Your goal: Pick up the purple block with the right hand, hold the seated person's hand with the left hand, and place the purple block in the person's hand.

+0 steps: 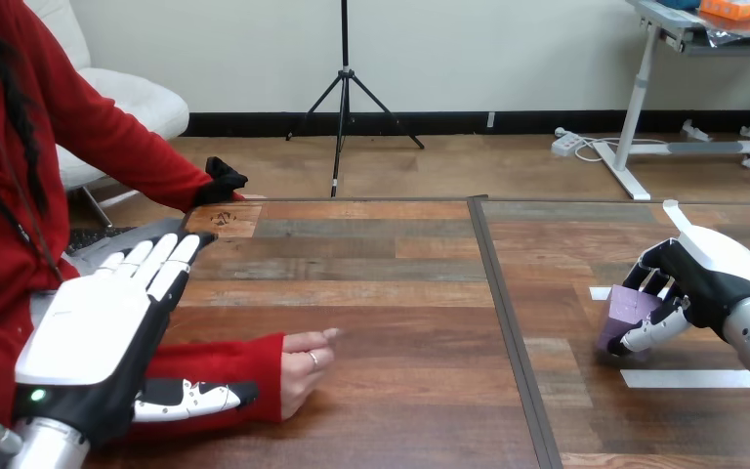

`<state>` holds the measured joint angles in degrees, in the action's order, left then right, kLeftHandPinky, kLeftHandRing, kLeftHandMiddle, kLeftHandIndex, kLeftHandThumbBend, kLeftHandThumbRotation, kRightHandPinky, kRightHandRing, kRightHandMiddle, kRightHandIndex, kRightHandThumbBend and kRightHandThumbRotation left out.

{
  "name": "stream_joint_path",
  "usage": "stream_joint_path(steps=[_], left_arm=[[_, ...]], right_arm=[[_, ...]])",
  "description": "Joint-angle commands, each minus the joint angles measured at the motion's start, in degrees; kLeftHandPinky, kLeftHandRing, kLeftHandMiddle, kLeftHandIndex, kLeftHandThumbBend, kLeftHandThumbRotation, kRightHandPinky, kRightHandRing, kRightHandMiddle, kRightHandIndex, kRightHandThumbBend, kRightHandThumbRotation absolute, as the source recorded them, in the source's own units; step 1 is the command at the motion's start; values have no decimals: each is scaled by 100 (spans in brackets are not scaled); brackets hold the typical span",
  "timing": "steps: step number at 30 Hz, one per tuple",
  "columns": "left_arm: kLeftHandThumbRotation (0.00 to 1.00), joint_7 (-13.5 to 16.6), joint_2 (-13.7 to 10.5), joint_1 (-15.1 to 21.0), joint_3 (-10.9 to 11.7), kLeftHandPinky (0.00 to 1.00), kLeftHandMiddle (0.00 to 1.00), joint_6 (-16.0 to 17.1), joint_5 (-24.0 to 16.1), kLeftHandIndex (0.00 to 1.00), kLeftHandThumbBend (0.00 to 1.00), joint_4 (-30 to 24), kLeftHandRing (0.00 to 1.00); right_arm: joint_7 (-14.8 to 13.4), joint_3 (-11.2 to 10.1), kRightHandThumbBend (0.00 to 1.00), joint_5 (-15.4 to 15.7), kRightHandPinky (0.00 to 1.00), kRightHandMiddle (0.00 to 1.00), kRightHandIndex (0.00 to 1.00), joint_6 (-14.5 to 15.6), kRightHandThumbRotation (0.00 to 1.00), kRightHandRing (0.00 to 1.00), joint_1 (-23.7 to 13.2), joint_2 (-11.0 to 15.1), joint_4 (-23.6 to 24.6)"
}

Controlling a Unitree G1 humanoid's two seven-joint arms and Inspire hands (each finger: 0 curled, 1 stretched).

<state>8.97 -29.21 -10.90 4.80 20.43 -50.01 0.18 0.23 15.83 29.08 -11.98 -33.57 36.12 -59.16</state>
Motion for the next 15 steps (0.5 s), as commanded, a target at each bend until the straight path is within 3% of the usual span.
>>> stream_joint_path(steps=[1, 15], left_arm=[[56, 236, -195, 397, -109, 94, 97, -69, -52, 98, 100, 127, 95], [57, 431, -290, 630, -452, 92, 91, -231, -300, 91, 100, 432, 91]], right_arm=[[-119, -107, 70, -71, 38, 49, 50, -5, 0, 44, -270, -21, 98], [-74, -127, 70, -100, 37, 48, 50, 9, 0, 43, -285, -23, 127]])
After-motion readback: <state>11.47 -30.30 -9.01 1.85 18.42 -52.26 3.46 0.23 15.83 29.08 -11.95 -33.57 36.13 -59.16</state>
